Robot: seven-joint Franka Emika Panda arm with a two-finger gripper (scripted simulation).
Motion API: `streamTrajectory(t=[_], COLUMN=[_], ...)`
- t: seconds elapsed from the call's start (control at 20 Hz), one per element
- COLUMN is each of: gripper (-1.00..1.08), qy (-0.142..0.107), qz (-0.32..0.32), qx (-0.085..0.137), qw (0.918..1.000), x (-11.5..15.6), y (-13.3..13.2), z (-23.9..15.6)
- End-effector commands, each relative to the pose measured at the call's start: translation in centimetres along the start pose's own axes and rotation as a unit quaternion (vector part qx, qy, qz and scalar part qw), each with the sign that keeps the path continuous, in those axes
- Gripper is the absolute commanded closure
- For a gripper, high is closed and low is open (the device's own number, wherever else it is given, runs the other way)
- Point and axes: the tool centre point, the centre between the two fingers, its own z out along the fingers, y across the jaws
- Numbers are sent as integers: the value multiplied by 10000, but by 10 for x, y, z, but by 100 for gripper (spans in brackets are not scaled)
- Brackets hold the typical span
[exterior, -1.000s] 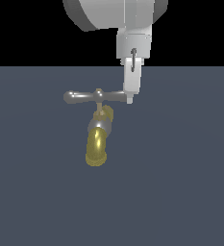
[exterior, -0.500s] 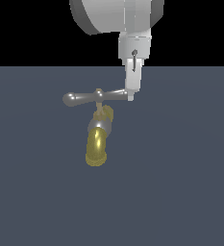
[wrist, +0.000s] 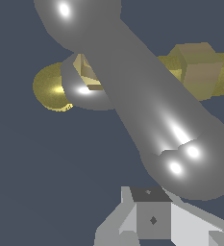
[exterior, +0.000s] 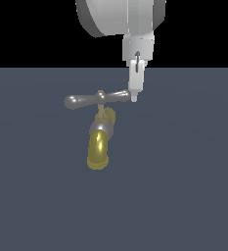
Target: Turn on the faucet by rotating a designated handle.
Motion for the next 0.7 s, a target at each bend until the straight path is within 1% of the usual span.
streamTrajectory(t=[0.0,0.65], gripper=[108,108], qy=[13,11], qz=[-99,-105], qx=[-26,-46], qw=[9999,9999], x=[18,44], y=[9,45], z=[0,-1])
